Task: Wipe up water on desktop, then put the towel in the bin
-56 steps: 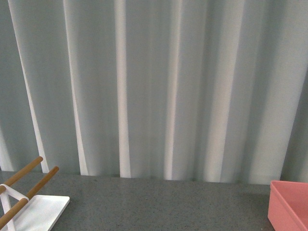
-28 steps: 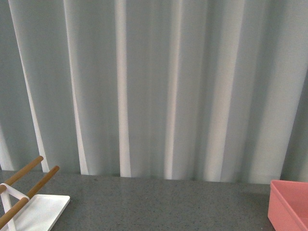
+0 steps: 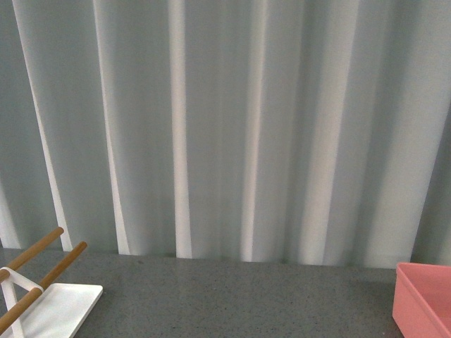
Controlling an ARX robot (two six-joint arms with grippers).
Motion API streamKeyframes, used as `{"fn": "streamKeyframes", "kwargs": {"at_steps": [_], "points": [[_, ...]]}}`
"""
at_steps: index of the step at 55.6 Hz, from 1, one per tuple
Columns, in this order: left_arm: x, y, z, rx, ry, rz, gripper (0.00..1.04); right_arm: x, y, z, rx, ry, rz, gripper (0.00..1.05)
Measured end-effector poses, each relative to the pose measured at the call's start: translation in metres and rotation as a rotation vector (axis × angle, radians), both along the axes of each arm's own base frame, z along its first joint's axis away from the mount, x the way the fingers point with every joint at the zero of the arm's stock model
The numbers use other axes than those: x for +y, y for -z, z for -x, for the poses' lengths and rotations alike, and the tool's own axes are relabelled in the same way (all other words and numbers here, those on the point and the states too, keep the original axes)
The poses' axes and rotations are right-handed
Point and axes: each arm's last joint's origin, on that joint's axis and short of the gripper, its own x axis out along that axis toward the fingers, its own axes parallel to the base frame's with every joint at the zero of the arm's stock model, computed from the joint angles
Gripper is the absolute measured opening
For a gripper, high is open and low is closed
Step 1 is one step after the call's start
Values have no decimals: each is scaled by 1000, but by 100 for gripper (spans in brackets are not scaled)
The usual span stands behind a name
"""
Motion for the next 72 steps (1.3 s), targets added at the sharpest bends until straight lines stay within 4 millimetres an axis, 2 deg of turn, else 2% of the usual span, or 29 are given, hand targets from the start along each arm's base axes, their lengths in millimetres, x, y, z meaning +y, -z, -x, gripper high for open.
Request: {"fn": "streamKeyframes", "kwargs": {"at_steps": [16, 26, 35, 46, 72], "points": [[0, 0, 0, -1, 0, 0, 98, 0, 0, 0, 3, 0, 0, 4], [0, 0, 0, -1, 0, 0, 98, 0, 0, 0, 3, 0, 0, 34], [0, 0, 0, -1, 0, 0, 98, 0, 0, 0, 3, 0, 0, 66], [0, 0, 0, -1, 0, 0, 98, 0, 0, 0, 3, 0, -1, 99], [0, 0, 0, -1, 0, 0, 98, 0, 0, 0, 3, 0, -2, 98]]}}
